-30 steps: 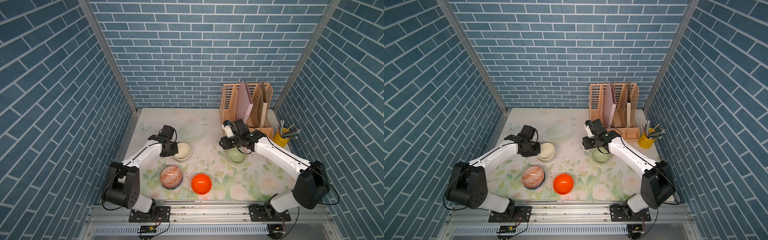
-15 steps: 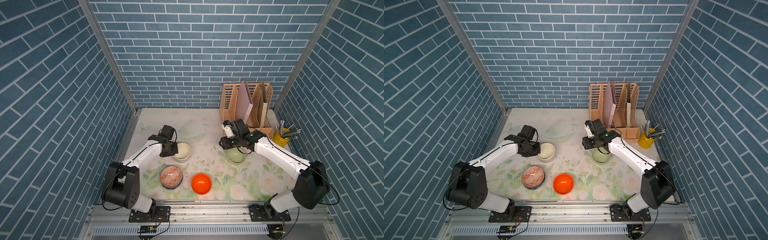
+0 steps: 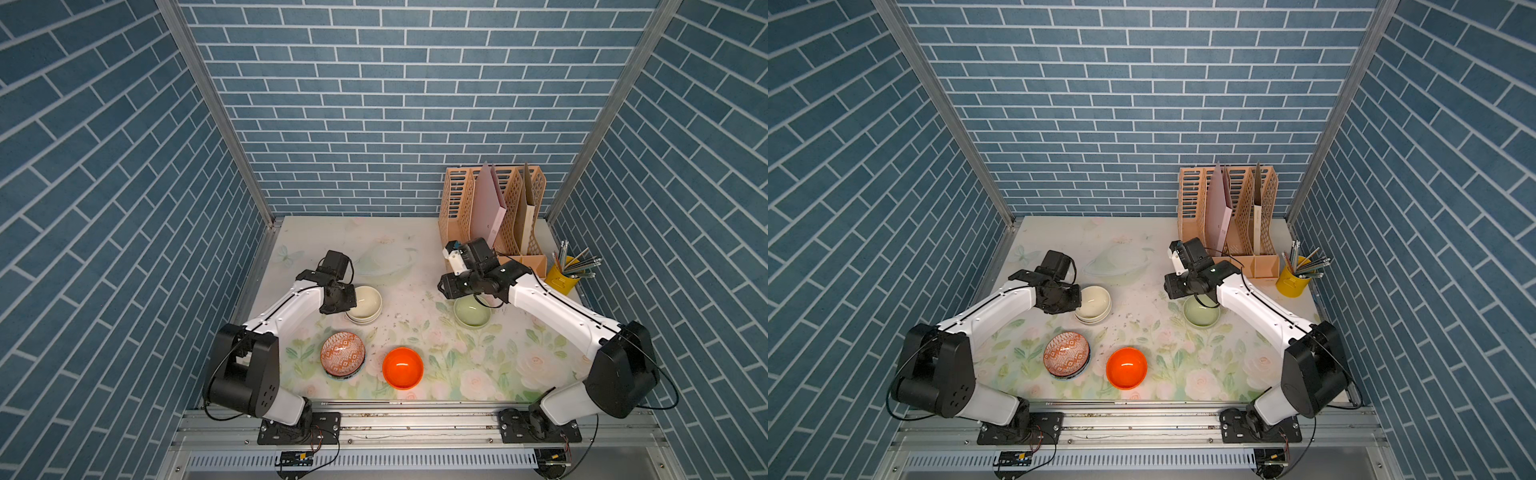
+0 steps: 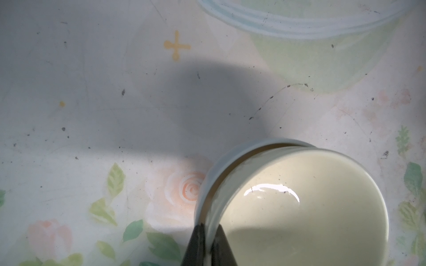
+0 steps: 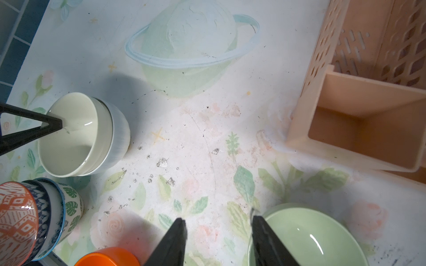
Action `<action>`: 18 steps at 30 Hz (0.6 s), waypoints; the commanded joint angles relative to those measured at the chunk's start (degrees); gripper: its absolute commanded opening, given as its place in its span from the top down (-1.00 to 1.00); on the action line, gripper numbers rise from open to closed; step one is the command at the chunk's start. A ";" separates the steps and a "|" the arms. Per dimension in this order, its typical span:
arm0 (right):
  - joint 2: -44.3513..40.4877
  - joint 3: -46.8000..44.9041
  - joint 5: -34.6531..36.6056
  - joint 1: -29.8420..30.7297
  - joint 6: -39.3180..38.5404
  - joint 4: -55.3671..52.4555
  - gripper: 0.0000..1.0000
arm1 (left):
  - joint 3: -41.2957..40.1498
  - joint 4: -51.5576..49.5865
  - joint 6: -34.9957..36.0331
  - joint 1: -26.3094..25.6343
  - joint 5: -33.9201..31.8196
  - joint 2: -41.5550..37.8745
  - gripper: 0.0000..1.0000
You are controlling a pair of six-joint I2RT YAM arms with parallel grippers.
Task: Stack the bowls
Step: Place the bowl on the bowl.
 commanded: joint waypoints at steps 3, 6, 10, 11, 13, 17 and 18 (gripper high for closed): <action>0.46 -0.69 -0.40 -0.14 -1.22 0.42 -0.02 | -0.15 0.31 0.58 0.39 0.24 -1.29 0.67; 0.46 -0.74 -0.42 -0.14 -1.22 0.51 -0.02 | -0.13 0.17 0.73 0.39 0.09 -1.33 0.62; 0.47 -0.83 -0.50 -0.17 -1.22 0.59 -0.01 | -0.39 0.26 0.65 0.39 -0.09 -1.20 0.55; 0.44 -0.84 -0.46 -0.15 -1.22 0.64 -0.02 | -0.45 0.26 0.60 0.39 -0.10 -1.12 0.56; 0.44 -0.93 -0.48 -0.12 -1.22 0.59 -0.02 | -0.56 0.35 0.59 0.39 -0.14 -1.12 0.59; 0.35 -1.11 -0.50 -0.09 -1.22 0.68 -0.02 | -0.70 0.22 0.62 0.39 -0.47 -1.42 0.65; 0.39 -1.08 -0.48 -0.15 -1.22 0.70 -0.02 | -0.61 0.07 0.73 0.39 -0.61 -1.46 0.63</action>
